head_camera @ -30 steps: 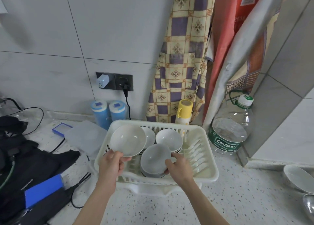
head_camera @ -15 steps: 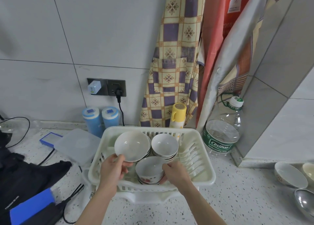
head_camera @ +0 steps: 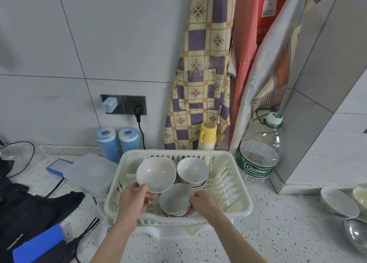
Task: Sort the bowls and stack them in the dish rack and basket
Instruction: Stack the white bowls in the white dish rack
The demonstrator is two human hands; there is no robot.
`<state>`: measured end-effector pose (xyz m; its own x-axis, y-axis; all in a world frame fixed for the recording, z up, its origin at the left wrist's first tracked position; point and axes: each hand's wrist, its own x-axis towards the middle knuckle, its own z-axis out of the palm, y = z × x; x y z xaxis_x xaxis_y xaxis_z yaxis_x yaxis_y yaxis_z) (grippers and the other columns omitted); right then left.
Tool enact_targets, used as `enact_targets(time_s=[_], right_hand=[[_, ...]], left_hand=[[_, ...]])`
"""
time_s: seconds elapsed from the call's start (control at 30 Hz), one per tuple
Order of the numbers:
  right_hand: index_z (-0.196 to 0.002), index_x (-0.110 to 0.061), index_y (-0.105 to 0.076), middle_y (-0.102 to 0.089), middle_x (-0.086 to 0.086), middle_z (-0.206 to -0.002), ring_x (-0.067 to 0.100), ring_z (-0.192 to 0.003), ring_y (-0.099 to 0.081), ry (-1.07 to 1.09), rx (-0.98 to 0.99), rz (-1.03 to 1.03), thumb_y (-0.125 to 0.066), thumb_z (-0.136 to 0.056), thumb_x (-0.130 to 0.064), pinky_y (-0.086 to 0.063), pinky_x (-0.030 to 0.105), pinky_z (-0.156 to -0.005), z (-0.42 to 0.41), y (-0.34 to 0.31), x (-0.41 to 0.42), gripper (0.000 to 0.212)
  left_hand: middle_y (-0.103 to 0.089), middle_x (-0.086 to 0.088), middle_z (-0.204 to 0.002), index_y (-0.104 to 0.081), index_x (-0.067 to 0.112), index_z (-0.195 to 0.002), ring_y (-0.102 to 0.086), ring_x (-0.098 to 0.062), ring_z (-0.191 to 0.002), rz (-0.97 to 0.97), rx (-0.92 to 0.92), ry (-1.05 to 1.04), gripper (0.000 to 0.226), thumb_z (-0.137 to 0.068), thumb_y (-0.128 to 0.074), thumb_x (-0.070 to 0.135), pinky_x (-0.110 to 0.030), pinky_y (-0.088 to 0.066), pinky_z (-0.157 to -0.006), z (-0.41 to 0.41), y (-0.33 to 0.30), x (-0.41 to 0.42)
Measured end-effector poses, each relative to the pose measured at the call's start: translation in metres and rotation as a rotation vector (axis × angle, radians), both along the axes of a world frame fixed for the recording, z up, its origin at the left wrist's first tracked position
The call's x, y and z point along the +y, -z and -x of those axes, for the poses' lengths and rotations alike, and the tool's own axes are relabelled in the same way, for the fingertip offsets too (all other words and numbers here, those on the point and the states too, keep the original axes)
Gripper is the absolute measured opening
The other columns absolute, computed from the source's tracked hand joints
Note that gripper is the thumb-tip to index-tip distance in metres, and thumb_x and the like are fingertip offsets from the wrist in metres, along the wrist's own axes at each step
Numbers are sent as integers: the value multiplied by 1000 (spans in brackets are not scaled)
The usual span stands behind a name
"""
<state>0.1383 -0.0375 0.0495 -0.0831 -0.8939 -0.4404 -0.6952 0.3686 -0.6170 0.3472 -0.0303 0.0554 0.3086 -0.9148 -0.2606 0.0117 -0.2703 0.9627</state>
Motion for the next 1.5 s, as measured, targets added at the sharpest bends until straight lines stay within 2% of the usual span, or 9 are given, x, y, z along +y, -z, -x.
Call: enact_targets(time_s=[0.17, 0.37, 0.5, 0.77, 0.83, 0.97, 1.17, 1.33, 1.5], right_hand=[[-86, -27, -61, -72, -14, -61, 7, -64, -53, -24, 4, -1, -46, -72, -23, -38, 23, -56, 3, 1, -1, 22], [-116, -23, -56, -75, -5, -86, 16, -99, -60, -1, 51, -5, -49, -71, -24, -47, 32, -82, 1, 7, -5, 46], [-111, -19, -60, -65, -4, -90, 19, -91, -57, 11, 85, 5, -51, -73, -23, -43, 31, -73, 1, 7, -5, 38], [-68, -26, -58, -71, -15, -61, 9, -78, -62, -20, 95, -8, -50, -70, -21, -43, 24, -65, 1, 7, -5, 10], [-76, -27, -56, -72, -13, -70, 13, -82, -61, -23, 120, 21, -53, -72, -24, -44, 26, -68, 1, 7, -3, 6], [-115, -24, -56, -73, -8, -91, 17, -92, -62, -40, 192, 49, -57, -76, -33, -47, 29, -75, 1, 10, -1, 41], [-122, -23, -49, -71, -6, -104, 19, -104, -62, 12, 205, 130, -49, -90, -56, -45, 31, -78, -1, 11, 2, 46], [-74, -34, -56, -65, -13, -75, 7, -74, -59, 42, 49, 228, -33, -94, -56, -45, 28, -67, 2, 6, 5, 38], [-81, -29, -65, -63, -17, -62, 6, -62, -55, -13, 9, 206, -51, -81, -38, -37, 24, -54, 5, 5, 8, 16]], left_hand=[[-74, -14, -70, -67, 3, -93, -48, -8, -42, -2, -5, 5, 15, -87, -53, 6, -19, -37, -39, 1, -1, 0], [-74, -14, -68, -68, 5, -93, -49, -5, -39, -12, -22, 24, 16, -86, -54, 6, -19, -38, -39, 1, -2, 2], [-74, -12, -68, -69, 9, -93, -49, -4, -39, -36, -28, 52, 15, -87, -55, 9, -17, -36, -38, -1, -2, 1], [-76, -10, -69, -67, 9, -93, -50, -4, -41, -100, -100, 159, 14, -86, -56, 14, -17, -37, -40, -3, -2, -2], [-76, -10, -69, -68, 9, -93, -51, -5, -42, -108, -115, 179, 14, -87, -56, 14, -18, -39, -43, -3, -2, -2], [-76, -10, -70, -68, 8, -93, -51, -7, -45, -129, -131, 230, 15, -87, -55, 13, -19, -38, -45, -4, -3, -3], [-76, -10, -70, -68, 10, -95, -52, -9, -50, -187, -182, 311, 17, -86, -55, 15, -19, -37, -46, -5, -3, -6], [-77, -7, -70, -66, 12, -94, -55, -10, -54, -236, -228, 373, 17, -87, -53, 18, -18, -35, -45, -3, -3, -10], [-77, -6, -72, -65, 12, -89, -51, -7, -47, -279, -285, 471, 14, -86, -54, 20, -21, -41, -53, 4, -7, -11]])
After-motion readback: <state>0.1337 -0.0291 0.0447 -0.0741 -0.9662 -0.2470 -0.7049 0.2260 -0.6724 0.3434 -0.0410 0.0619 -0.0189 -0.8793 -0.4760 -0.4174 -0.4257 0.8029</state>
